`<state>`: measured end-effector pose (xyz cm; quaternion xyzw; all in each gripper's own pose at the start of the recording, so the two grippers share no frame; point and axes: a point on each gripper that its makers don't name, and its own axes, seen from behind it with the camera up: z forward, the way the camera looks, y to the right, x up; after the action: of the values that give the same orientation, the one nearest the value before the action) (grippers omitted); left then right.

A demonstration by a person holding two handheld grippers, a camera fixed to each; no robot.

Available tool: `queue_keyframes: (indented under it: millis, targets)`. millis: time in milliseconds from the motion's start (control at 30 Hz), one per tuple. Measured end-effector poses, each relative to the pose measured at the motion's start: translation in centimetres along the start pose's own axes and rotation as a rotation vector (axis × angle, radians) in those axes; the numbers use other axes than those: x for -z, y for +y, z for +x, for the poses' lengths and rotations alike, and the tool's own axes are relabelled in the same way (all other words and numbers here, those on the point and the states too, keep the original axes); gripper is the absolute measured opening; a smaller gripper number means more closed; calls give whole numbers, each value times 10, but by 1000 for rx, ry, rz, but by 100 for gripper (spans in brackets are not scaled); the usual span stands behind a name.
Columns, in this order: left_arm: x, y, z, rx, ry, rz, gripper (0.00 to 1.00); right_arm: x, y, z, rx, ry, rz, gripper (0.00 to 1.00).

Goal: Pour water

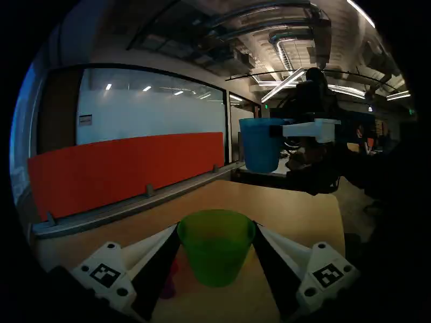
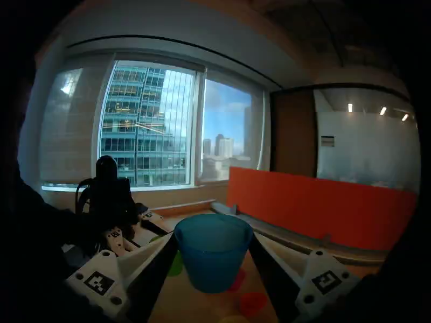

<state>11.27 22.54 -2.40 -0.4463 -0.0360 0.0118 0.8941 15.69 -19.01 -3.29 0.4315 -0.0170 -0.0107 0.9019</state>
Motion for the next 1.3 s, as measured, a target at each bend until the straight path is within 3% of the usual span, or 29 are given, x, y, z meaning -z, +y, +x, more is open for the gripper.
queue_keyframes:
  millis: [567, 1300]
  targets:
    - [-5, 1, -34, -16, -107, -25, 89, -5, -20, -54, -8, -95, 75, 93]
    - [-11, 6, -107, -22, -307, -76, 89, -10, -37, -150, -16, -285, 142, 92]
